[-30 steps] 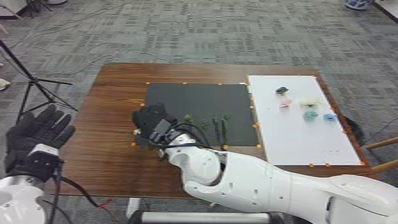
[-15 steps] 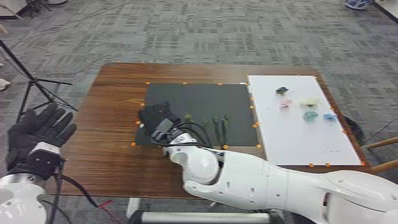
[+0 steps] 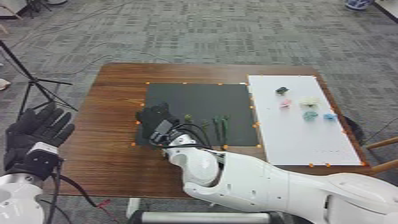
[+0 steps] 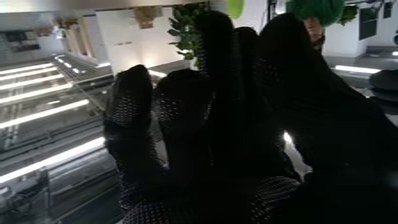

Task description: Arrange flowers

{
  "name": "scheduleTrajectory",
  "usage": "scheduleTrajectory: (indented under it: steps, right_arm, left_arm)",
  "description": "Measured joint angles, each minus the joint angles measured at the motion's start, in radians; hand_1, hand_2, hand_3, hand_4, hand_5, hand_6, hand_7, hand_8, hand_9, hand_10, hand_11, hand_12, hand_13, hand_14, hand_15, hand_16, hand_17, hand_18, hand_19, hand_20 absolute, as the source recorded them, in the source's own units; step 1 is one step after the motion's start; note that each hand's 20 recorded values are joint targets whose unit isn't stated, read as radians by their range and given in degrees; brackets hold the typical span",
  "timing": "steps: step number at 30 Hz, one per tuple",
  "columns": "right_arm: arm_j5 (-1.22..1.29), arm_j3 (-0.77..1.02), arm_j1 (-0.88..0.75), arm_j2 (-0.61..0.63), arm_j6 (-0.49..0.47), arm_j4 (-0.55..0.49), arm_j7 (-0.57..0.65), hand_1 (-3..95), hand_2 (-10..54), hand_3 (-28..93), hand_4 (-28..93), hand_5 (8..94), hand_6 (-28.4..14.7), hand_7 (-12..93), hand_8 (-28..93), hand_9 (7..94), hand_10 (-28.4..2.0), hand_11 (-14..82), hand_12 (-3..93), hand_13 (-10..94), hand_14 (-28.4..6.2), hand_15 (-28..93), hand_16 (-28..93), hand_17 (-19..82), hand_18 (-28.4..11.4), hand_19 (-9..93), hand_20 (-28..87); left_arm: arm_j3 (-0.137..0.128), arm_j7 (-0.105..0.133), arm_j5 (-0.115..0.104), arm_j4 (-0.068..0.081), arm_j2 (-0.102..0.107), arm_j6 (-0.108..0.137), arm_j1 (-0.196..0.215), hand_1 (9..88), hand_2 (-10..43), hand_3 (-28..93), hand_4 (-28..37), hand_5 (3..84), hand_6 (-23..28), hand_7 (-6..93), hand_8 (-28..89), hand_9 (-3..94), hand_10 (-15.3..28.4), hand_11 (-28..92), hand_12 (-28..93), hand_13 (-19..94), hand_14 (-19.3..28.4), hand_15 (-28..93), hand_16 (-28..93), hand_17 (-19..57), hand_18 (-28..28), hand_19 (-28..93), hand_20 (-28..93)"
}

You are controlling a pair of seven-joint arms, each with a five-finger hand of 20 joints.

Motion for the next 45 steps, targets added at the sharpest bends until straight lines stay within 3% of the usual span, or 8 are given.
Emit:
scheduleTrajectory:
  steps: [7, 10, 17, 22, 26, 31, 39, 45]
  right_arm:
    - [-0.004, 0.027, -0.02, -0.001, -0.004, 0.0, 0.002, 53.7, -9.5, 73, -28, 60.2, -2.4, 29, -15, 69.5, -12.5, 22.1, 26.0, 67, -11.2, 75, 35, 33, -25.9, 83, 39]
    - [-0.005, 0.064, -0.04, 0.004, -0.016, -0.012, -0.004, 50.8, -9.5, 78, -28, 56.0, -3.5, 26, -14, 63.9, -15.0, 24.5, 19.6, 64, -12.1, 74, 34, 31, -26.4, 81, 38]
    - [-0.22, 0.338, -0.203, 0.096, -0.273, -0.214, -0.128, 47.6, -9.5, 78, -28, 51.1, -5.2, 23, -13, 56.9, -17.1, 20.9, 17.6, 59, -12.9, 71, 30, 28, -25.9, 78, 36]
    - [-0.133, 0.543, -0.323, 0.179, -0.286, -0.31, -0.158, 48.1, -9.5, 77, -28, 50.5, -6.0, 22, -12, 55.2, -17.7, 19.4, 16.9, 58, -12.6, 68, 30, 27, -25.6, 76, 35]
    - [0.007, 0.711, -0.41, 0.242, -0.27, -0.338, -0.098, 48.1, -9.5, 77, -28, 50.1, -6.8, 20, -12, 54.1, -18.2, 18.4, 16.4, 57, -12.5, 65, 30, 26, -25.5, 75, 33]
    - [-0.063, 0.88, -0.525, 0.35, -0.265, -0.396, 0.03, 50.2, -9.5, 76, -28, 50.3, -6.7, 20, -11, 54.0, -18.0, 18.3, 16.2, 57, -11.6, 63, 31, 26, -25.3, 74, 32]
    - [-0.097, 1.099, -0.685, 0.428, -0.234, -0.402, 0.091, 52.5, -9.5, 74, -28, 51.8, -6.8, 19, -11, 54.1, -17.8, 18.0, 16.1, 57, -10.6, 60, 33, 26, -25.3, 75, 31]
    - [-0.097, 1.175, -0.764, 0.455, -0.313, -0.424, 0.135, 60.5, -9.5, 70, -28, 53.4, -8.4, 14, -10, 55.8, -16.9, 17.2, 15.5, 58, -8.6, 58, 38, 27, -25.2, 75, 31]
  left_arm:
    - [0.0, -0.003, 0.001, 0.0, -0.002, 0.0, 0.0, 28.6, 14.2, 71, -26.8, 39.2, 9.3, 10.3, -7, 32.2, 13.6, 18, 12, 24, 13.5, 30, -2, -1.9, 12.2, 24, 13]
    - [-0.004, -0.002, 0.001, -0.001, -0.009, -0.001, 0.003, 28.2, 14.6, 71, -27.0, 39.2, 9.3, 10.3, -7, 32.2, 13.7, 18, 12, 24, 13.5, 30, -2, -1.9, 12.3, 24, 13]
    - [-0.037, 0.002, 0.001, -0.015, -0.042, -0.002, 0.04, 27.6, 15.1, 71, -27.6, 39.2, 9.4, 10.2, -7, 32.3, 13.8, 17, 12, 24, 13.4, 30, -2, -1.9, 12.3, 24, 13]
    - [-0.073, 0.01, 0.0, -0.031, -0.067, -0.002, 0.084, 27.4, 15.3, 72, -27.8, 39.2, 9.3, 10.1, -7, 32.2, 13.8, 17, 12, 24, 13.3, 30, -2, -1.9, 12.3, 24, 13]
    - [-0.088, 0.018, 0.0, -0.039, -0.084, -0.002, 0.114, 27.3, 15.4, 72, -27.9, 39.2, 9.3, 10.0, -7, 32.3, 13.7, 17, 12, 24, 13.3, 30, -2, -1.9, 12.3, 24, 13]
    - [-0.097, 0.021, -0.003, -0.047, -0.096, -0.002, 0.135, 27.1, 15.4, 72, -27.9, 38.9, 9.3, 9.9, -7, 32.2, 13.7, 17, 12, 24, 13.4, 30, -2, -1.9, 12.3, 24, 13]
    - [-0.108, 0.023, -0.007, -0.05, -0.1, -0.002, 0.148, 27.2, 15.7, 71, -28.0, 39.0, 9.2, 10.1, -7, 32.2, 13.7, 17, 12, 24, 13.5, 30, -2, -1.9, 12.4, 24, 13]
    - [-0.112, 0.023, -0.012, -0.051, -0.1, 0.001, 0.149, 26.8, 16.4, 71, -28.2, 39.4, 9.3, 10.3, -8, 32.6, 13.9, 18, 12, 25, 13.5, 30, -2, -2.0, 12.4, 25, 13]
